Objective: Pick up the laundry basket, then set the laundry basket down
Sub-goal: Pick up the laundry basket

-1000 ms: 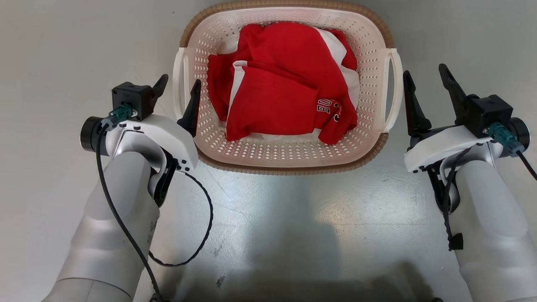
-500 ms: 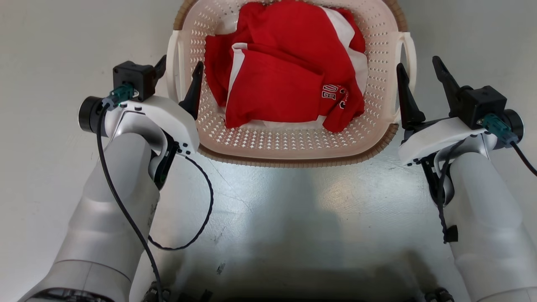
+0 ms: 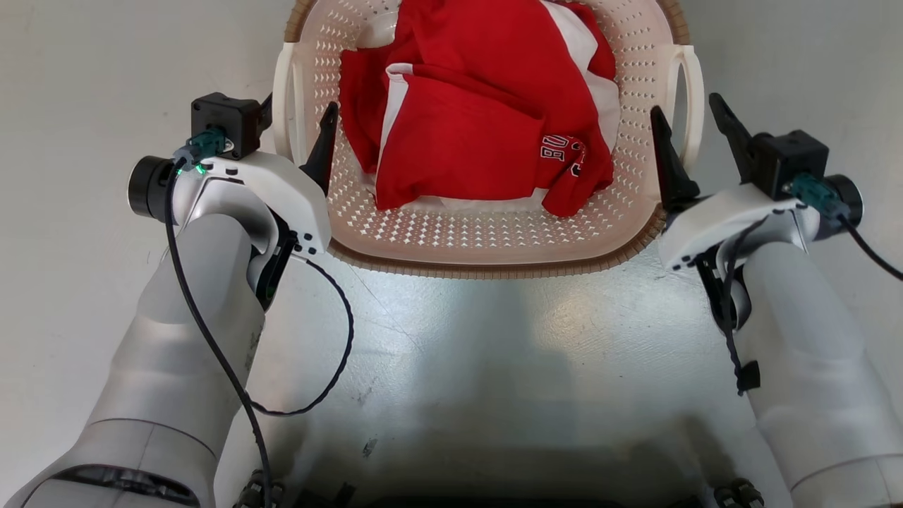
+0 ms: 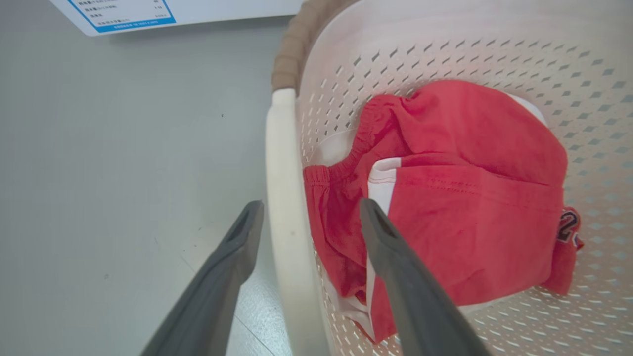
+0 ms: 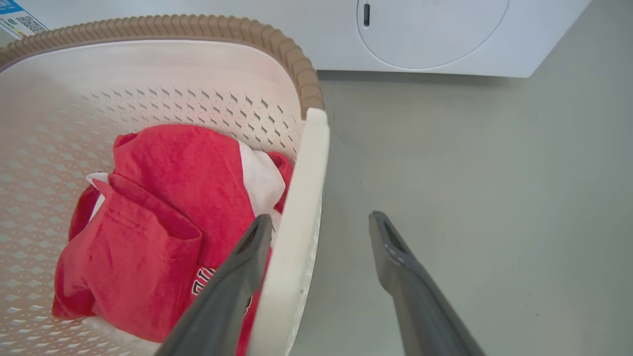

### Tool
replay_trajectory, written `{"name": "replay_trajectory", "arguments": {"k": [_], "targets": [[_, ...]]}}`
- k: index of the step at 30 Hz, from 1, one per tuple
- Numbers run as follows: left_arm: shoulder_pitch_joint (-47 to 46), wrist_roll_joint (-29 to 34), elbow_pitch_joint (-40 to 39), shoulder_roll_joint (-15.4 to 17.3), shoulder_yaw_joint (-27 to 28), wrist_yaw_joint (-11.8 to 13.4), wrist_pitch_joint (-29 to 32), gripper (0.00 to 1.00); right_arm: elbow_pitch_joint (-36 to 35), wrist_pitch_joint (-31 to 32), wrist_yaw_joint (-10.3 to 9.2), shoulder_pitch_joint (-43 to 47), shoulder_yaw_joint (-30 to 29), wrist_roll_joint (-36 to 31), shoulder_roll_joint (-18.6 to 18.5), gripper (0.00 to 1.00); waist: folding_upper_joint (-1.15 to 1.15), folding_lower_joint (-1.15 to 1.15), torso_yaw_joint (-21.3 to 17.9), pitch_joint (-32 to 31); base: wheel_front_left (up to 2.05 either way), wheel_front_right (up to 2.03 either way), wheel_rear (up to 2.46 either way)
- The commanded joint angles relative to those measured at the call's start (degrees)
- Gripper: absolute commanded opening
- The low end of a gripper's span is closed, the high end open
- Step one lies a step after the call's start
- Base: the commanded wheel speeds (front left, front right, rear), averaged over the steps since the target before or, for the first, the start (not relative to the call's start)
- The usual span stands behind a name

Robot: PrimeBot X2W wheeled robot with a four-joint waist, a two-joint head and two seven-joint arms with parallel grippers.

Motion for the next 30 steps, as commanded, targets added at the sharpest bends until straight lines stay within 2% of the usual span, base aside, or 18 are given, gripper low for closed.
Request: {"name": "replay_trajectory", "arguments": {"k": [1, 15, 16, 17, 18, 30], "targets": [[0.26, -0.4, 0.2, 2.15, 0.58, -0.32, -0.29, 1.0, -0.08, -0.63, 0.35, 0.68, 1.31, 0.57, 1.43, 1.0, 0.0, 0.0, -0.1, -0.05, 0.0, 0.0, 0.0], [-1.64, -2.1, 3.04, 2.83, -2.17, -0.32, -0.29, 1.0, 3.32, -0.63, 0.35, -0.59, 1.93, 1.16, 1.65, 1.0, 0.0, 0.0, -0.73, -0.36, 0.0, 0.0, 0.0], [-1.7, -2.15, 3.11, 2.89, -2.3, -0.32, -0.29, 0.86, 3.45, -0.63, 0.35, -0.66, 1.89, 1.21, 1.65, 0.9, 0.0, 0.0, -0.76, -0.36, 0.0, 0.0, 0.0], [-1.73, -2.29, 3.26, 2.89, -2.39, -0.32, -0.29, 0.29, 3.66, -0.63, 0.35, -0.71, 1.85, 1.33, 1.66, 0.15, 0.0, 0.0, -0.8, -0.39, 0.0, 0.0, 0.0], [-1.72, -2.45, 3.43, 2.87, -2.48, -0.32, -0.29, 0.0, 3.88, -0.63, 0.35, -0.78, 1.86, 1.43, 1.68, 0.0, 0.0, 0.0, -0.84, -0.42, 0.0, 0.0, 0.0], [-0.16, -2.95, 5.59, 2.73, -4.4, -0.32, -0.29, 0.0, 9.49, -0.63, 0.35, -0.26, 2.51, 1.16, 1.8, 0.0, 0.0, 0.0, -0.88, -4.32, 0.0, 0.0, 0.0]]}}
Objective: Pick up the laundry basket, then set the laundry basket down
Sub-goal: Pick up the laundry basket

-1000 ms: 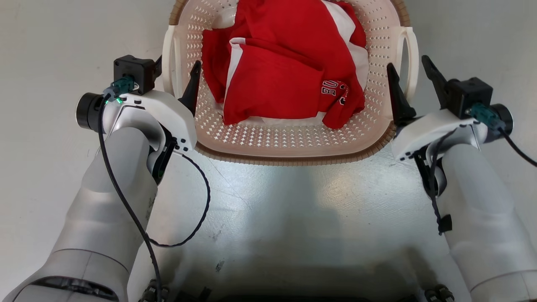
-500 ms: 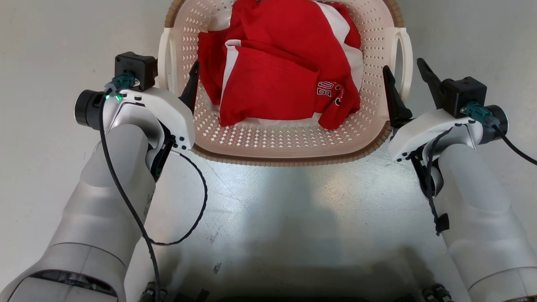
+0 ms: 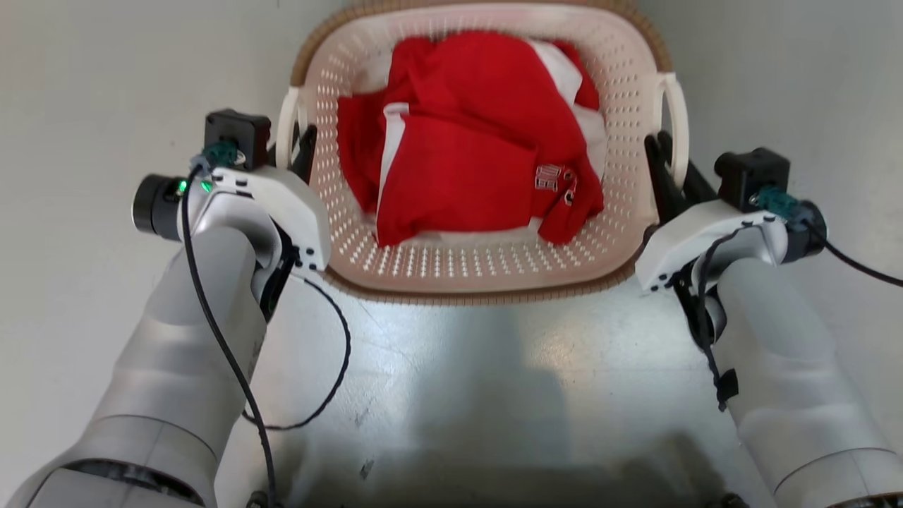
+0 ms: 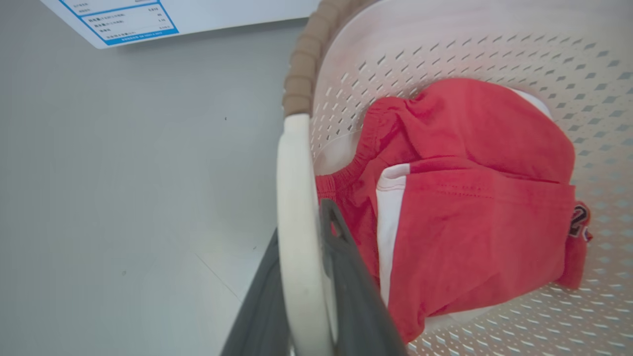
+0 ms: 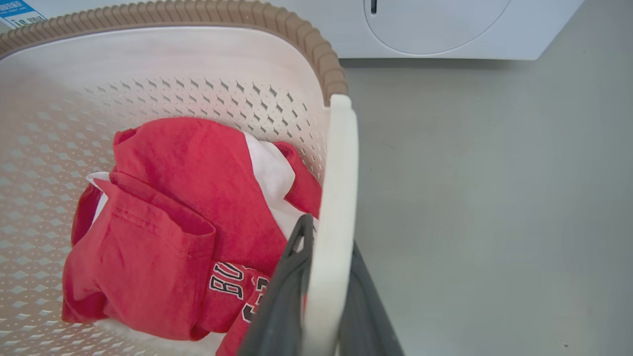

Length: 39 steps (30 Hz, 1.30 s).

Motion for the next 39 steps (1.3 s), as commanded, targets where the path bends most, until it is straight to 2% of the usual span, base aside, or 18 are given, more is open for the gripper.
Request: {"name": "replay_trajectory", "arguments": {"k": [1, 9, 14, 20, 21, 24, 39], "targets": [[2.02, -0.28, -0.1, 2.78, 0.3, -0.35, -0.38, 0.0, 1.24, -0.27, -0.01, 2.33, 1.57, -0.59, 0.04, 0.0, 0.0, 0.0, -0.22, -1.65, 0.0, 0.0, 0.0], [4.58, -2.18, 2.97, 2.95, -2.67, -0.35, -0.38, 0.0, 9.32, -0.1, -0.01, 2.6, 7.84, 5.12, 0.07, 0.0, 0.0, 0.0, -1.56, -9.17, 0.0, 0.0, 0.0], [7.28, -4.45, 4.81, 3.09, -5.4, -0.35, 0.21, 0.0, 14.02, 3.81, -0.01, 2.66, 14.39, 12.27, 0.07, 0.0, 0.0, 0.0, -3.2, -15.57, 0.0, 0.0, 0.0], [11.92, -8.39, 5.4, 3.38, -8.61, -0.35, 1.95, 0.0, 12.69, 10.26, -0.01, 5.11, 23.46, 21.24, 0.08, 0.0, 0.0, 0.0, -5.26, -24.03, 0.0, 0.0, 0.0], [13.64, -9.78, 5.23, 3.83, -9.72, -0.35, 2.67, 0.0, 11.85, 12.36, -0.01, 6.24, 26.16, 24.39, 0.08, 0.0, 0.0, 0.0, -6.03, -26.68, 0.0, 0.0, 0.0], [15.9, -11.68, 4.77, 4.63, -11.34, -0.35, 3.53, 0.0, 11.72, 14.57, -0.01, 7.64, 29.56, 27.5, 0.08, 0.0, 0.0, 0.0, -6.86, -30.3, 0.0, 0.0, 0.0], [22.79, -18.25, 3.15, 6.51, -18.27, -0.35, 7.02, 0.0, 12.4, 18.25, -0.01, 12.36, 39.42, 36.38, 0.08, 0.0, 0.0, 0.0, -9.42, -42.86, 0.0, 0.0, 0.0]]}}
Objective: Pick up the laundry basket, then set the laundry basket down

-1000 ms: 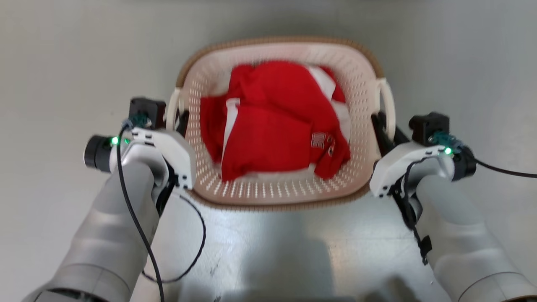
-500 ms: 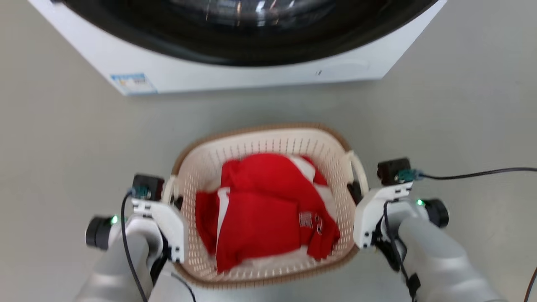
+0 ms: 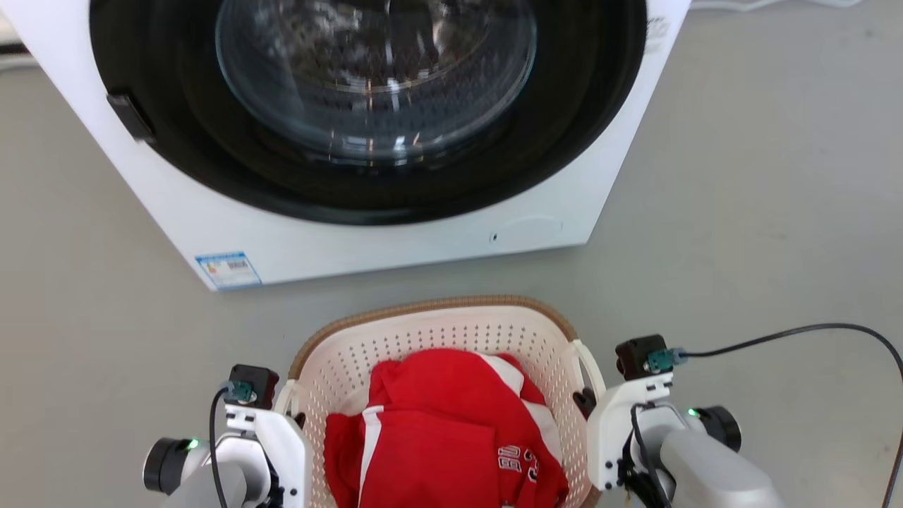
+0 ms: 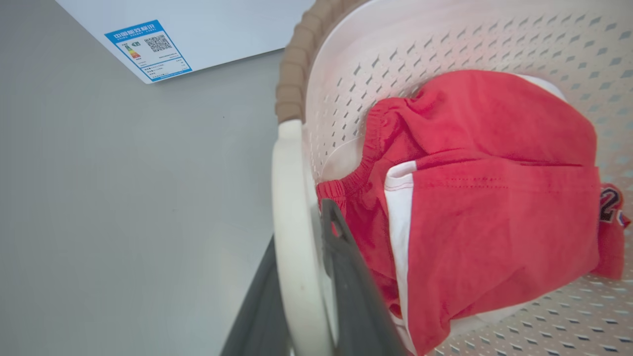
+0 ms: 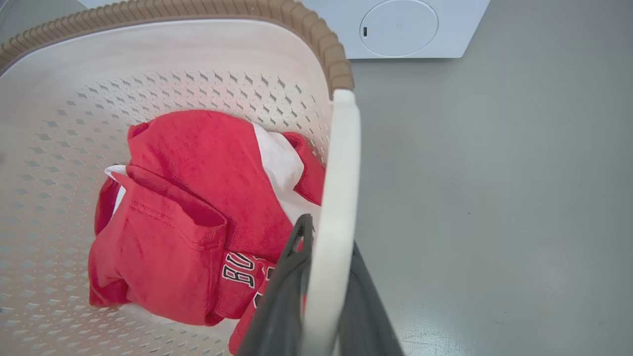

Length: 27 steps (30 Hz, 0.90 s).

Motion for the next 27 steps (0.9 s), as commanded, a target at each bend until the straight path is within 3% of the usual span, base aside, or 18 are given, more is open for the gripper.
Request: {"name": "replay_trajectory", "arguments": {"k": [1, 12, 27], "targets": [[-1.02, 0.0, -1.42, 2.66, 0.63, -0.35, -1.02, 0.0, -0.37, 1.01, 0.43, 1.42, 1.7, 0.44, -0.11, 0.0, 0.0, 0.0, -0.78, -2.71, 0.0, 0.0, 0.0], [2.73, -3.74, -0.67, 1.23, -2.61, -0.35, -0.05, 0.0, 0.34, 1.4, 0.43, 3.83, 6.85, 5.15, -0.11, 0.0, 0.0, 0.0, 0.73, -10.88, 0.0, 0.0, 0.0], [3.81, -7.46, -0.98, 1.65, -6.26, -0.35, 2.64, 0.0, 1.18, 1.74, 0.43, 3.75, 11.46, 9.85, -0.1, 0.0, 0.0, 0.0, 1.14, -14.2, 0.0, 0.0, 0.0]]}}
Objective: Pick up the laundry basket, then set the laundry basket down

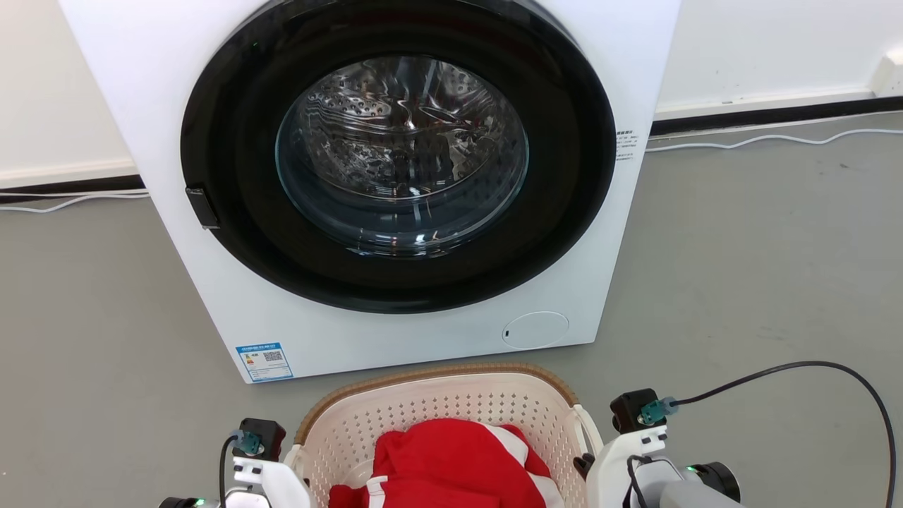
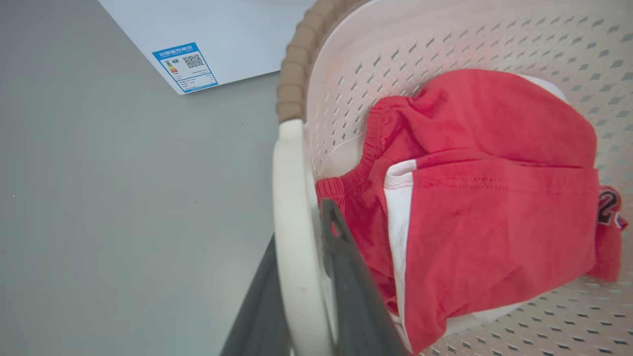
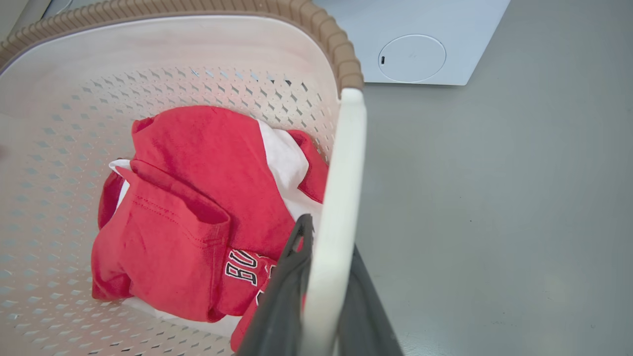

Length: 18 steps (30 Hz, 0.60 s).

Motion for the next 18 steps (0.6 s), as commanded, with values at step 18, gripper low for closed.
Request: {"name": "replay_trajectory", "arguments": {"k": [18], "targets": [[-2.31, -2.6, -0.42, 1.82, -1.7, -0.44, -1.55, 0.0, 0.46, -0.69, 0.42, -1.39, 4.58, 3.76, 0.08, 0.0, 0.0, 0.0, -0.52, -0.24, 0.0, 0.0, 0.0]]}}
